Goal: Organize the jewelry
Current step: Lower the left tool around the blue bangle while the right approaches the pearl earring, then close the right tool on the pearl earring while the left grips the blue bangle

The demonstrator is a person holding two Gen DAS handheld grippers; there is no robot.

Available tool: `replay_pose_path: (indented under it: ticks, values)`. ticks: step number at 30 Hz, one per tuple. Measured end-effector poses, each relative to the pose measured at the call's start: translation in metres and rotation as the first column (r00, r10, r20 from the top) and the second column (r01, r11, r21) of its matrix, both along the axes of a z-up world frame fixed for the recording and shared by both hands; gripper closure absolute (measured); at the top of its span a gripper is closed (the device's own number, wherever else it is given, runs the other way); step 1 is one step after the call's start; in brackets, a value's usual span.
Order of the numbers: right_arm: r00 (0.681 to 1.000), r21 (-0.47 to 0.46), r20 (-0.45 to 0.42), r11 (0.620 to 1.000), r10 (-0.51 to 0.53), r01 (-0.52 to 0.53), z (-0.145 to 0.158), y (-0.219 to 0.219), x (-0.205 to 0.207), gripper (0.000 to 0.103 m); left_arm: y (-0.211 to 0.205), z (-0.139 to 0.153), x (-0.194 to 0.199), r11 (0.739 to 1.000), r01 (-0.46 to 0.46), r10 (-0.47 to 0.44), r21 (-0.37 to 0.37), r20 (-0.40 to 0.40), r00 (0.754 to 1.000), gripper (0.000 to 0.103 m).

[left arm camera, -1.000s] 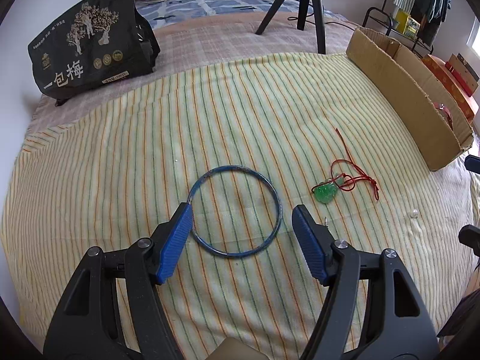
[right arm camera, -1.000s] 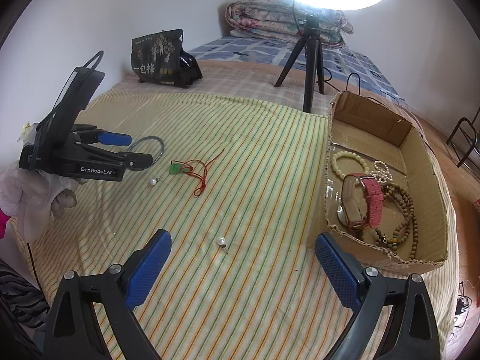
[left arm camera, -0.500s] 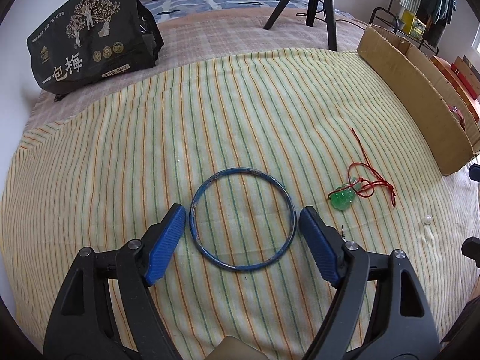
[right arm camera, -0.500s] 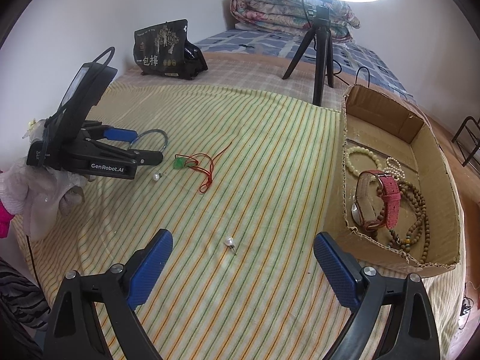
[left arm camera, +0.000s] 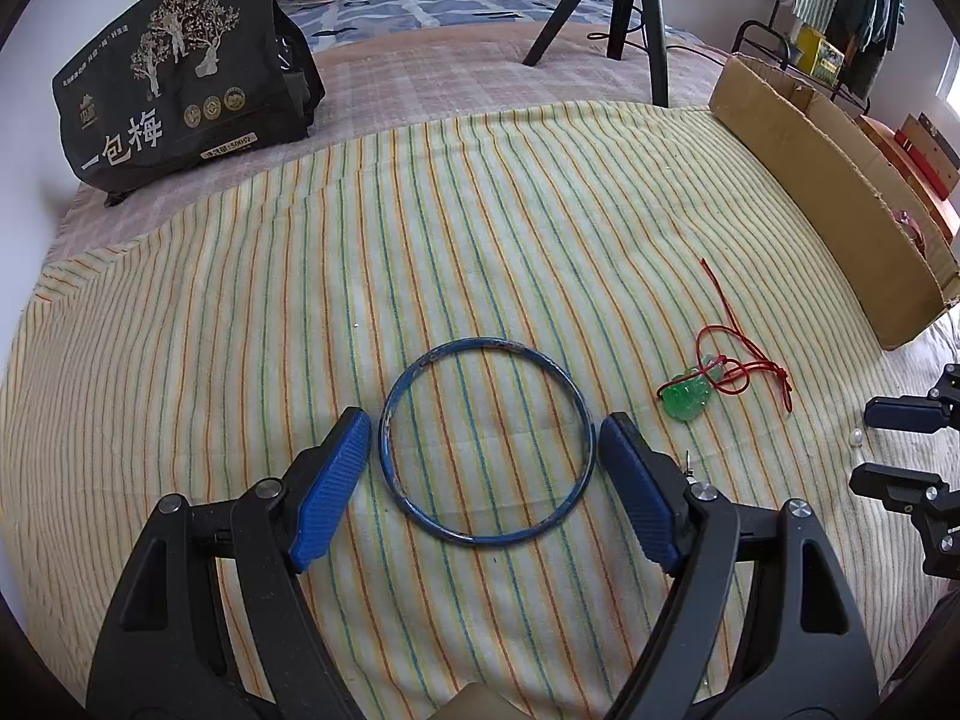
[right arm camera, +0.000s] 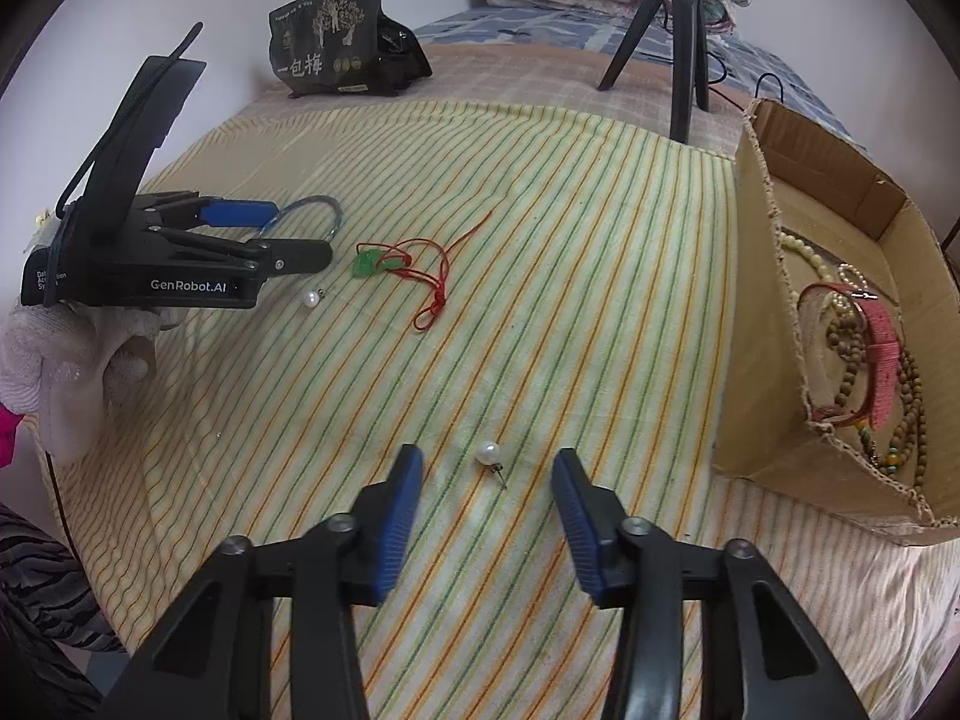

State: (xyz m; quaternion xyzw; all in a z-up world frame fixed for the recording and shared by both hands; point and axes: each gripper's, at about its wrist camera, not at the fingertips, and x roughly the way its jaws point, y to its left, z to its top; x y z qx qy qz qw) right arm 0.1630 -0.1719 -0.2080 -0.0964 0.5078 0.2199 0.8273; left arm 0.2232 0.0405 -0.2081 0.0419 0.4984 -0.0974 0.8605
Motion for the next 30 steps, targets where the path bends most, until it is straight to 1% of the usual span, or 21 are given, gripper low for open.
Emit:
replay_pose_path:
  ticks: [4, 9, 13, 16, 19, 21, 22, 24, 30]
  values:
    - [1.000, 0.006, -0.006, 1.000, 0.004, -0.004, -0.0027, 0.0027, 0.0008, 0.065, 0.0004, -0.0001, 0.0004, 1.000, -0.001, 0.001, -0.004, -0.002, 1.000, 0.022]
    - [1.000, 0.017, -0.014, 1.000, 0.004, -0.003, -0.0040, 0.0015, 0.0028, 0.071, 0.0010, -0.0006, 0.0006, 1.000, -0.001, 0.000, -0.009, -0.005, 1.000, 0.022]
    - [1.000, 0.026, -0.023, 1.000, 0.001, 0.000, -0.0049, 0.0008, 0.0050, 0.074, 0.0011, -0.0006, 0.0008, 1.000, 0.000, 0.000, -0.008, -0.004, 1.000, 0.022]
    - [1.000, 0.018, -0.019, 1.000, 0.004, -0.004, -0.0056, 0.0017, 0.0055, 0.077, 0.0012, -0.0006, 0.0009, 1.000, -0.001, 0.001, -0.008, -0.006, 1.000, 0.022]
    - [1.000, 0.015, -0.018, 1.000, 0.005, -0.004, -0.0053, 0.0019, 0.0052, 0.085, 0.0012, -0.0006, 0.0008, 1.000, -0.001, 0.001, -0.008, -0.005, 1.000, 0.023]
    - [1.000, 0.015, -0.019, 1.000, 0.004, -0.003, -0.0050, 0.0017, 0.0052, 0.091, 0.0012, -0.0004, 0.0006, 1.000, -0.002, 0.002, -0.005, -0.002, 1.000, 0.026]
    - [1.000, 0.016, -0.019, 1.000, 0.003, -0.003, -0.0048, 0.0019, 0.0051, 0.092, 0.0013, -0.0002, 0.0007, 1.000, -0.004, 0.004, -0.005, -0.001, 1.000, 0.028]
    - [1.000, 0.019, -0.018, 1.000, 0.001, -0.001, -0.0046, 0.0025, 0.0050, 0.096, 0.0014, 0.0001, 0.0012, 1.000, -0.006, 0.006, -0.006, 0.000, 1.000, 0.029]
    - [1.000, 0.026, -0.012, 1.000, -0.002, 0.002, -0.0019, 0.0027, 0.0037, 0.096, 0.0007, 0.0015, 0.0010, 1.000, -0.010, 0.010, -0.003, 0.004, 1.000, 0.029]
